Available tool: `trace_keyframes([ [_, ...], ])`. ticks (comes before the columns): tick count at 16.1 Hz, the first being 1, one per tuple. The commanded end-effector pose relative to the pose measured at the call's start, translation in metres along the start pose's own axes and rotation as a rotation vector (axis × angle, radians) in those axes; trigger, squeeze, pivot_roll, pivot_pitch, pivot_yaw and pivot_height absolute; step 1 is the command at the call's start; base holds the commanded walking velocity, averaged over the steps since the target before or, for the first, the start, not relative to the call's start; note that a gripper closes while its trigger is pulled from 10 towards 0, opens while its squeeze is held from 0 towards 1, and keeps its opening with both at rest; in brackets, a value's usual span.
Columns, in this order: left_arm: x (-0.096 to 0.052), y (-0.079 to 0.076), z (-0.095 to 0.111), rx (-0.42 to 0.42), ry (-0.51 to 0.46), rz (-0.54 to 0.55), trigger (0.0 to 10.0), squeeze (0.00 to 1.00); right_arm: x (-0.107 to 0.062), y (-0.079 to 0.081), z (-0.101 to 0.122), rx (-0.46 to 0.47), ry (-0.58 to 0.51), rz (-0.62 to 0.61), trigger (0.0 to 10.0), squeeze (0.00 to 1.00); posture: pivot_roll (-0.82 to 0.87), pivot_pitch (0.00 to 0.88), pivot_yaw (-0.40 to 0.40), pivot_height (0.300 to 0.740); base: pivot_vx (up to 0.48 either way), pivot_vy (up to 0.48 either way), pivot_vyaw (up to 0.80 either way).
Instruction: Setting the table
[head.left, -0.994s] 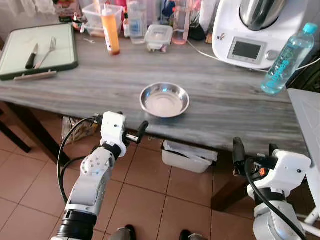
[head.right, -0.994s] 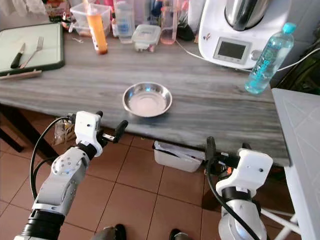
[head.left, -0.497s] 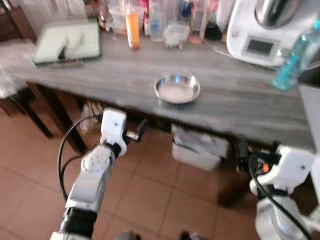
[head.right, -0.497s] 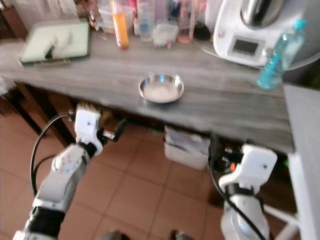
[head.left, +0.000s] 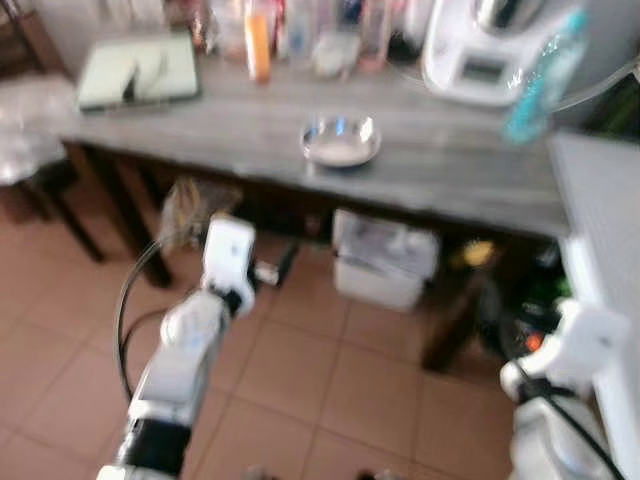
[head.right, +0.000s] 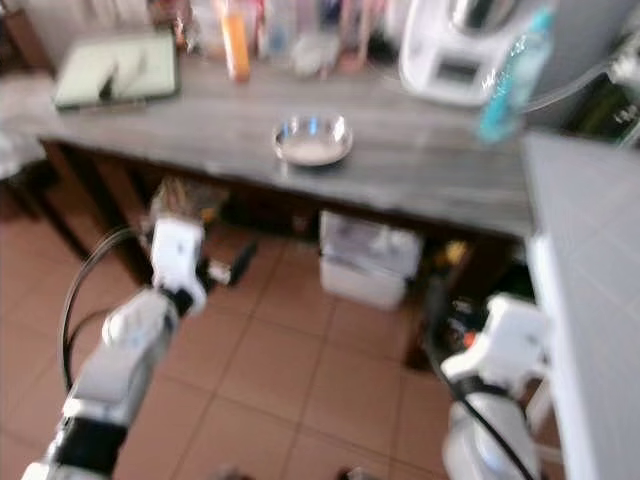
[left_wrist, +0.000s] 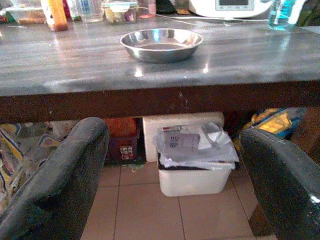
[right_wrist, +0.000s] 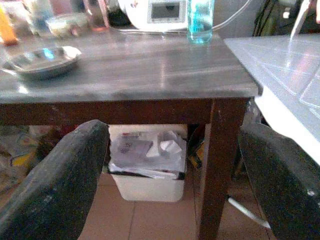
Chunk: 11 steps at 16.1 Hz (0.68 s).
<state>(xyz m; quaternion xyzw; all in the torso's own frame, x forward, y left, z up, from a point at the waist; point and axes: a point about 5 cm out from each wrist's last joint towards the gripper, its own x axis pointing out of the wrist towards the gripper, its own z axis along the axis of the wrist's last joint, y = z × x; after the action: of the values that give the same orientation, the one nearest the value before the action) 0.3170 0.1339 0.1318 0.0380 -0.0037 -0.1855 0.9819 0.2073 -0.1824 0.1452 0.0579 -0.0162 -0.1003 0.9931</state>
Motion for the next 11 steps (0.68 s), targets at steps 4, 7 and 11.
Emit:
trace_keyframes([
  [4,0.0007,-0.0001,-0.0014,0.007,0.008,-0.007,10.0,0.00,0.0062,0.0034,0.0045,-0.117,-0.027,0.022,10.0,0.00,0.04,0.106,0.004,0.740,-0.349,0.000,0.00],
  [7,0.0004,-0.0021,-0.0030,0.007,0.010,-0.017,10.0,0.00,0.0069,0.0046,0.0046,-0.148,-0.038,0.025,10.0,0.00,0.03,0.107,0.003,0.740,-0.349,0.000,0.00],
  [11,0.0012,-0.0088,-0.0013,0.000,-0.018,-0.066,10.0,0.00,0.0034,0.0043,0.0009,-0.128,-0.010,0.030,10.0,0.00,0.03,0.103,0.005,0.740,-0.087,0.000,0.00],
])
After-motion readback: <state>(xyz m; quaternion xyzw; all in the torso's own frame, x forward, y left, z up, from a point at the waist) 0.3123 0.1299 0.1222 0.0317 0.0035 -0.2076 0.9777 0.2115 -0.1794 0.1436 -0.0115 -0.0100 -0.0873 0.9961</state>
